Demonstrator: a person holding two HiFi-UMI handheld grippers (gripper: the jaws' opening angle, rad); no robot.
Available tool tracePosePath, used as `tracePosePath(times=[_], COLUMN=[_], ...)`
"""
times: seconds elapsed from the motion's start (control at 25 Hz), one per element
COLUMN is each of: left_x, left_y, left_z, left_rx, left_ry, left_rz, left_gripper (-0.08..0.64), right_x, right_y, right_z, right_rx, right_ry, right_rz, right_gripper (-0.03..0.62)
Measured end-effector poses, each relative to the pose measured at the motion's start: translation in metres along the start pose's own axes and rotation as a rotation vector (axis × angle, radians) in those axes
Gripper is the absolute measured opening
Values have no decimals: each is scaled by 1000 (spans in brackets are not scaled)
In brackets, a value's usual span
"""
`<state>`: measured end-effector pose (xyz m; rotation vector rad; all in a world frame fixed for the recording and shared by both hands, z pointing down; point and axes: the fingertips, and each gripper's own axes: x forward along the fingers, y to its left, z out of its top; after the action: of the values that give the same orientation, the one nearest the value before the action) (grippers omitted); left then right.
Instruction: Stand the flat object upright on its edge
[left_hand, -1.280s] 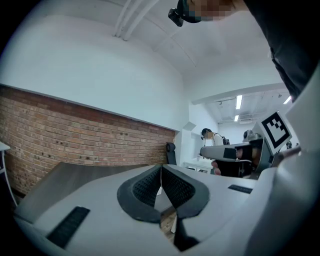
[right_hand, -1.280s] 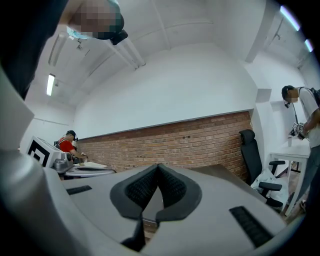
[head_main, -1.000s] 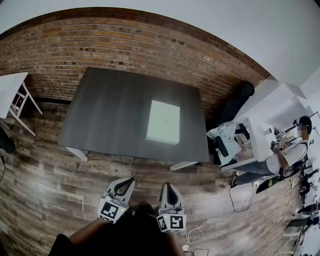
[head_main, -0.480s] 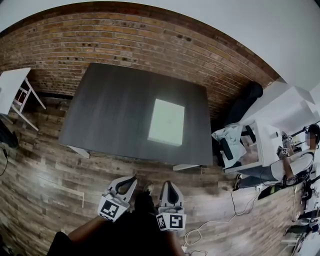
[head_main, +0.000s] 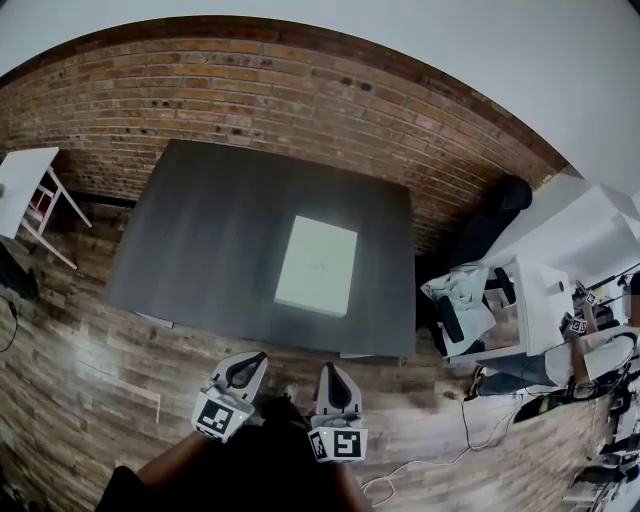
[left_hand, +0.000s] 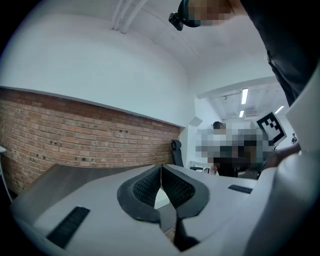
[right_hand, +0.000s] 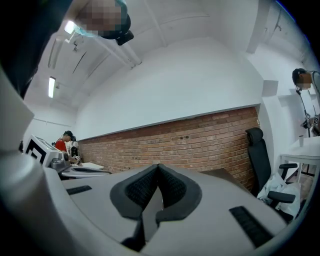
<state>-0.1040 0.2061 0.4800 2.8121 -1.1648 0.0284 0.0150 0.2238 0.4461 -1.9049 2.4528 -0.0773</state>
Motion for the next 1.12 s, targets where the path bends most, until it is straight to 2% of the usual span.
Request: tracePosePath(times=[0.2,0.44,0.68,0.88,0.96,1.12], left_x=[42,83,105,112,116,130], left_y=[-1,-6,-7,0,7,26], left_z=[6,-2,-4,-16,-21,-18], left_rx=[-37,-23,-13,-7,8,-9], left_ry=[-20,35,52,88,105,82], left_rz=[31,85,129,142,141,125], left_gripper=[34,34,34,34,34,34], right_x=[22,35,45,55,60,76], right_y=[-41,-86,-106,-116,-121,-124], right_z=[3,4,-5,-9,-15,-22], right_rx=[-4,5,9,59,45,32], right_ry=[8,15,38,41,55,65], right_rz=[38,67,113,95,98,73], right_gripper=[25,25,25,25,25,25])
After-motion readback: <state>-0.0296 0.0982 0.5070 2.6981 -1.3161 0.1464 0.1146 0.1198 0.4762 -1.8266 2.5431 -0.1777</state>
